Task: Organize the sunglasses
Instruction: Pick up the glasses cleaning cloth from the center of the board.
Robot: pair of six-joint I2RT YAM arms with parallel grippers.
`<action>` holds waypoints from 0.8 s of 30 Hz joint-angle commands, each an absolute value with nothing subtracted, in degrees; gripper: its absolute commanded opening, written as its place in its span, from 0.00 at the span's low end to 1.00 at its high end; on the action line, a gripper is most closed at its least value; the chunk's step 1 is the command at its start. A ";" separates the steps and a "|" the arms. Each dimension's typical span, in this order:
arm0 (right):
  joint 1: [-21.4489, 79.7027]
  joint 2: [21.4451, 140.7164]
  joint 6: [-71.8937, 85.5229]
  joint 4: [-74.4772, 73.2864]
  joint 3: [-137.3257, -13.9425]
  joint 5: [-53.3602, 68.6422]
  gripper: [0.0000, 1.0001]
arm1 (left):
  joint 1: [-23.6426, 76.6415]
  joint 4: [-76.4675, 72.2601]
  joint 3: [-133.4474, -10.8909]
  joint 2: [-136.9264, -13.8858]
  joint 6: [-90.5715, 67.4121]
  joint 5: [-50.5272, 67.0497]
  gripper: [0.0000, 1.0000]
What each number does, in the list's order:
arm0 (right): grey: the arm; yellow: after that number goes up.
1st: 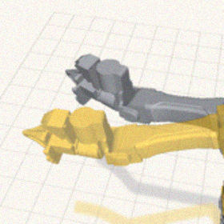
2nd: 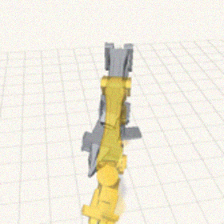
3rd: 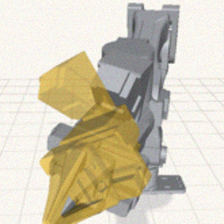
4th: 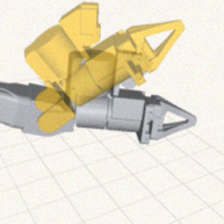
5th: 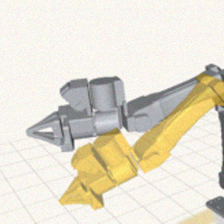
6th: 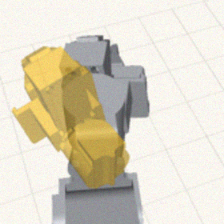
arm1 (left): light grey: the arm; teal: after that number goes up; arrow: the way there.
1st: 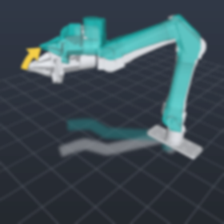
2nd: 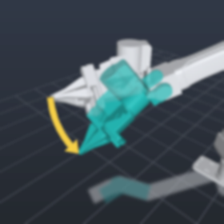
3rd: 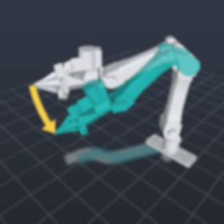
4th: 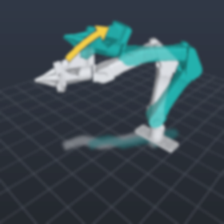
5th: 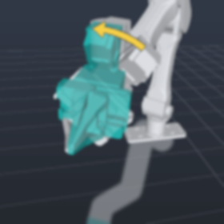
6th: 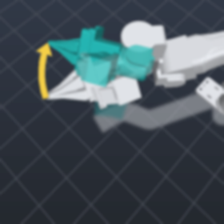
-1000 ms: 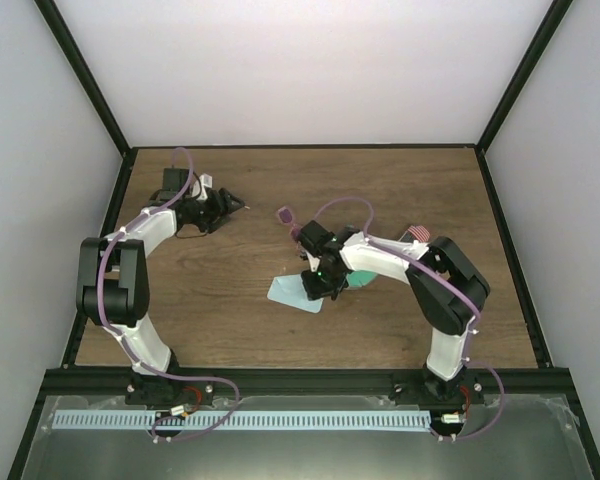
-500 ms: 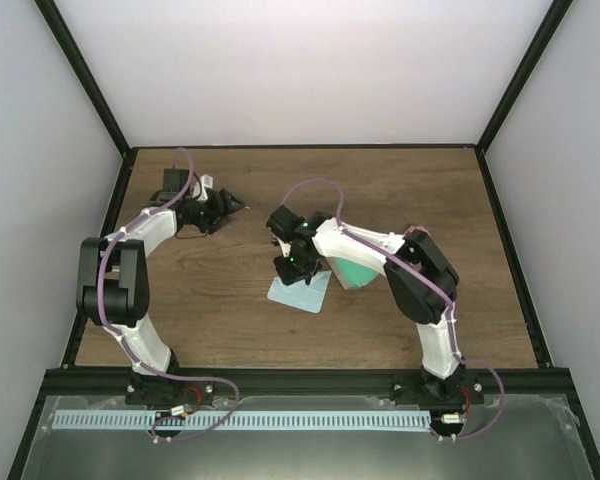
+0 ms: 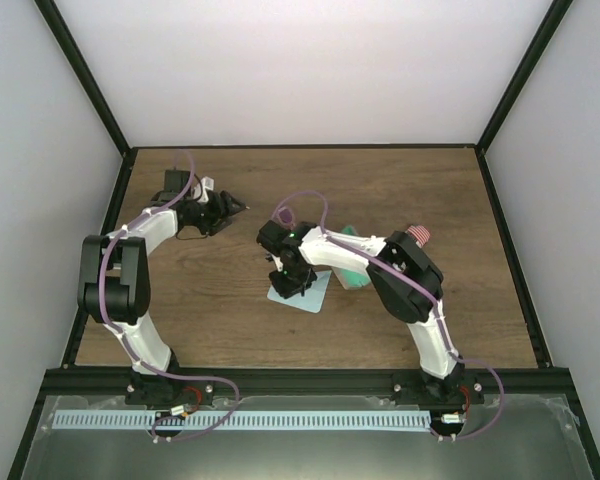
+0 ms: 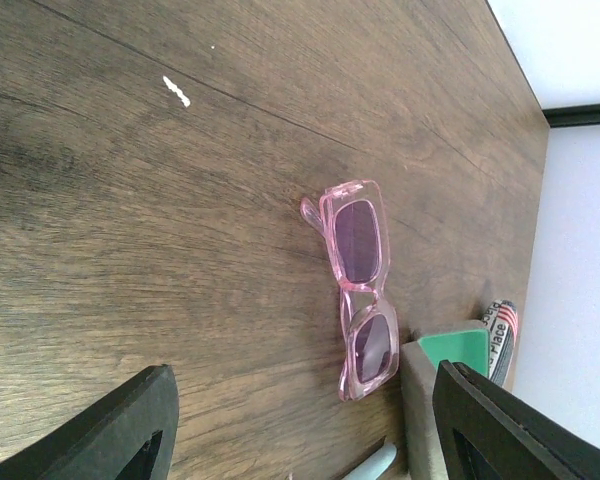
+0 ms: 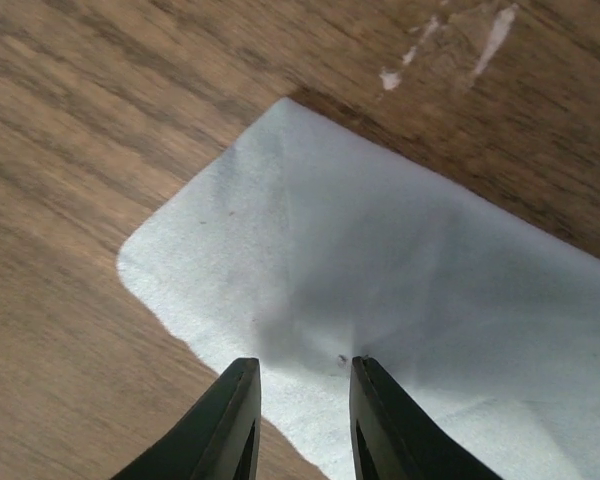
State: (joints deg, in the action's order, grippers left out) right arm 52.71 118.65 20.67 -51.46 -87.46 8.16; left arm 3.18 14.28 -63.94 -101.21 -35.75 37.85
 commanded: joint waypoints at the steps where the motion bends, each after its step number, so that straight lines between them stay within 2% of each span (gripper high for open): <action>1: 53.00 120.27 20.56 -53.50 -89.87 5.89 0.25 | 2.99 14.58 -63.66 -102.35 -34.99 38.83 0.72; 11: 53.00 120.21 21.12 -53.70 -90.56 5.87 0.01 | 3.01 14.85 -63.72 -102.20 -34.67 38.77 0.72; 24: 53.00 118.21 21.46 -55.01 -93.59 4.80 0.01 | 3.04 14.80 -63.63 -102.22 -34.60 38.94 0.72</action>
